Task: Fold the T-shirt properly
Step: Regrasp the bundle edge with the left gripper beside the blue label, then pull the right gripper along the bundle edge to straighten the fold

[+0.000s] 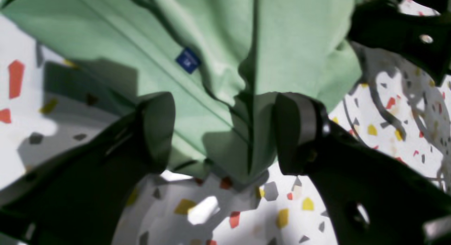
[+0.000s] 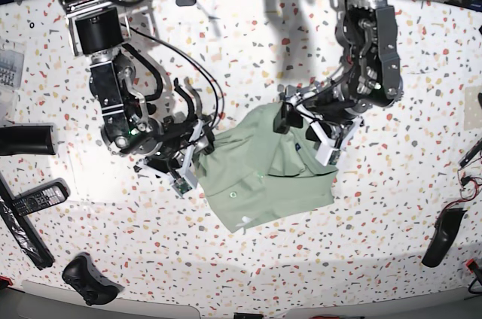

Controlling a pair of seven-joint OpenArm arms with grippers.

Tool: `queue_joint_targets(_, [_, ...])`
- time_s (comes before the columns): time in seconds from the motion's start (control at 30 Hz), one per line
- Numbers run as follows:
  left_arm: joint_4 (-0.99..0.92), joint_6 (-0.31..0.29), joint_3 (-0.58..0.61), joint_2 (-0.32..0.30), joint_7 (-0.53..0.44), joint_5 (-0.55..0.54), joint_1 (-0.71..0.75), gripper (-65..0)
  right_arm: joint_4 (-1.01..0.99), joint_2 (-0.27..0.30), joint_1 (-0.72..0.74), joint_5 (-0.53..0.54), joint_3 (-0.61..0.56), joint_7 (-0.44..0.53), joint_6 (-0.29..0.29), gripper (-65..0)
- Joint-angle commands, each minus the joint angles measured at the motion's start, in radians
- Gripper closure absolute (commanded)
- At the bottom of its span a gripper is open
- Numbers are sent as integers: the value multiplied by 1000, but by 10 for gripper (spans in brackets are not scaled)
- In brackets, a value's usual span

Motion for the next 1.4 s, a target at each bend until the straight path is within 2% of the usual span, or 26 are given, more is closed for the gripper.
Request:
queue_joint_targets(0.0, [16,20,3,2,-36,12,-14,-408,10,8,17,5,4,-7,-3,-326])
queue_joint_targets(0.13, [16,50,61,1,-76,130,-14,-408,10,8,17,7,4,-7,-3,-327])
queue_joint_targets(0.2, [16,90,130,-5,-93,221,-14,-408,10,8,17,7,4,-7,-3,-327])
queue_joint_targets(0.43, [16,320,433,-83,-159,478,-16,-408,10,8,17,7,4,-11,-3,-327])
queue_joint_targets(0.57, [16,428,500,-151,-158,563,-17,-408,10,8,17,7,4,-14,-3,-327])
queue_joint_targets(0.87, [16,494,498,-316,-158,553,-17,-408,10,8,17,3,4,-15,-3,-327])
queue_joint_targets(1.0, [16,497,498,-328,-180,487,-18,-408,10,8,16,3,4,-22,-2,-326])
queue_joint_targets(1.13, [16,497,498,-328,-206,490,-33,-408,10,8,14,8,4,-80,40,-326])
queue_joint_targets(1.37, [16,498,498,-330,-182,486,-108,-408,17,14,-43,74,4,-79,40,-326])
